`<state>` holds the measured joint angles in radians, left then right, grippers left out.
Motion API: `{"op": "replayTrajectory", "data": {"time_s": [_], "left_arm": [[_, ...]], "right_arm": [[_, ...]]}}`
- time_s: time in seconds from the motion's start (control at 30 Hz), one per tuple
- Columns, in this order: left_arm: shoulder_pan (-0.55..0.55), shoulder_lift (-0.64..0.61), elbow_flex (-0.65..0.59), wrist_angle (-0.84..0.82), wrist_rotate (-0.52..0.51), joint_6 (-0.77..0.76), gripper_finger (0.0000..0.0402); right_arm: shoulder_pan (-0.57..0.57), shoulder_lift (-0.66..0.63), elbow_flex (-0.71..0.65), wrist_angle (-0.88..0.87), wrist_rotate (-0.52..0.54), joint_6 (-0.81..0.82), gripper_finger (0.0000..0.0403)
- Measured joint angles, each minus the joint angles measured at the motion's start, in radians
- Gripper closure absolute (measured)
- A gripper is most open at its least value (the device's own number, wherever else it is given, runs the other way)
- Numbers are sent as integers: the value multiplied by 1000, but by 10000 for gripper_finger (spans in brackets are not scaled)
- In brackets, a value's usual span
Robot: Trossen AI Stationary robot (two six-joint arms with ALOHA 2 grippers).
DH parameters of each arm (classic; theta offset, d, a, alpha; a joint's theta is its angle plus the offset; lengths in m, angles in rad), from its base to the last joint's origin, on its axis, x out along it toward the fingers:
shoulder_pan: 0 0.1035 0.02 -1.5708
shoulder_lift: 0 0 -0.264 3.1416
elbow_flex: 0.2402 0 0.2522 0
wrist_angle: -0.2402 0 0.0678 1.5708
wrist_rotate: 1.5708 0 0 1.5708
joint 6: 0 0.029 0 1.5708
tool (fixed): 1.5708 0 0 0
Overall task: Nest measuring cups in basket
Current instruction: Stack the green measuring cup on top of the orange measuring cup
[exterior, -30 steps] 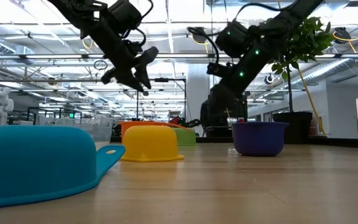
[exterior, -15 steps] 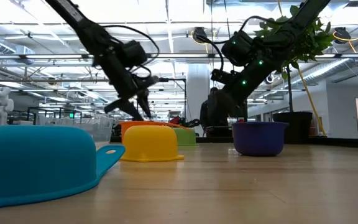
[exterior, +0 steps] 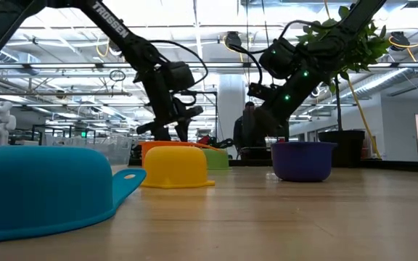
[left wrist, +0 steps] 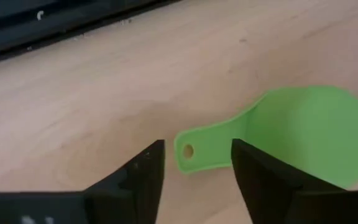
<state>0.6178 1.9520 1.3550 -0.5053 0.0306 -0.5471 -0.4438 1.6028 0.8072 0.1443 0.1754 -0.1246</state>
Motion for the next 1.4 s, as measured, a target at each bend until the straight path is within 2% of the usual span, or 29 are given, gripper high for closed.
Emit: {"op": "replayTrajectory", "data": {"time_s": [0.2, 0.33, 0.53, 0.67, 1.0, 1.13, 1.4], "left_arm": [[-1, 16, -11, -8, -7, 17, 152], [2, 22, -13, -10, 7, 19, 135], [15, 56, -12, 16, 11, 39, 133], [40, 87, -9, 36, 107, 60, 133], [45, 88, -8, 31, 136, 65, 133], [44, 89, -8, 32, 138, 28, 154], [27, 92, -10, 50, 154, 29, 231]], "right_arm": [[0, 0, -24, 1, 2, 0, 261], [0, 0, -28, 2, 2, 7, 261], [1, 0, -28, 1, -23, 8, 261], [3, 0, -28, 1, -23, 8, 261], [3, 0, -29, 1, -22, 2, 261], [3, 0, -29, 2, -22, 0, 261], [3, 0, -29, 2, -22, 3, 261]]}}
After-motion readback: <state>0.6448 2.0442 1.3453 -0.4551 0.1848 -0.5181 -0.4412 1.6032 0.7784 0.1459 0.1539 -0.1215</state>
